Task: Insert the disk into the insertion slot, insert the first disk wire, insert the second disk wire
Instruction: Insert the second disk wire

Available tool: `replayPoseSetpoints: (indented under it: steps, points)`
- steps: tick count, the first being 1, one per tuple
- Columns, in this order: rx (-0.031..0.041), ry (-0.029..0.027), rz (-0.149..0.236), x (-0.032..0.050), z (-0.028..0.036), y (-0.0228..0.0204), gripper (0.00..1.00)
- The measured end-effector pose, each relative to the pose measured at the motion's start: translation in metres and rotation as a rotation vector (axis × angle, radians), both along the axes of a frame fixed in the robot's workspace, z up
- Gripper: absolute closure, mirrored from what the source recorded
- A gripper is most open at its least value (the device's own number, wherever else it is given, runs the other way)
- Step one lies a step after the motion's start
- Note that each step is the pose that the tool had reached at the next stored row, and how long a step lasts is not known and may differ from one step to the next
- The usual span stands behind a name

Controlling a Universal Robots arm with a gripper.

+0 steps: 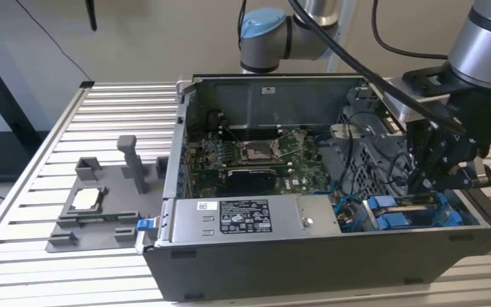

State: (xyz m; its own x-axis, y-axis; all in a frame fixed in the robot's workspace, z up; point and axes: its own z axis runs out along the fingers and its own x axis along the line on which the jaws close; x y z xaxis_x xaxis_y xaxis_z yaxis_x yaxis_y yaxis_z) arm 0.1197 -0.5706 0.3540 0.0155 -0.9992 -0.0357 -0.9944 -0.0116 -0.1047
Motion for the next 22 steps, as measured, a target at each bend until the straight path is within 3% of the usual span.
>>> replayPoseSetpoints:
  steps: [7, 11, 22]
  points:
    - [0.0003, -0.0045, 0.000, -0.0015, -0.0004, 0.0000, 0.84]
    - [0.0003, -0.0177, 0.000, -0.0021, -0.0012, 0.0000, 0.84]
    - [0.0004, -0.0202, -0.001, -0.0022, -0.0038, 0.0000, 0.84]
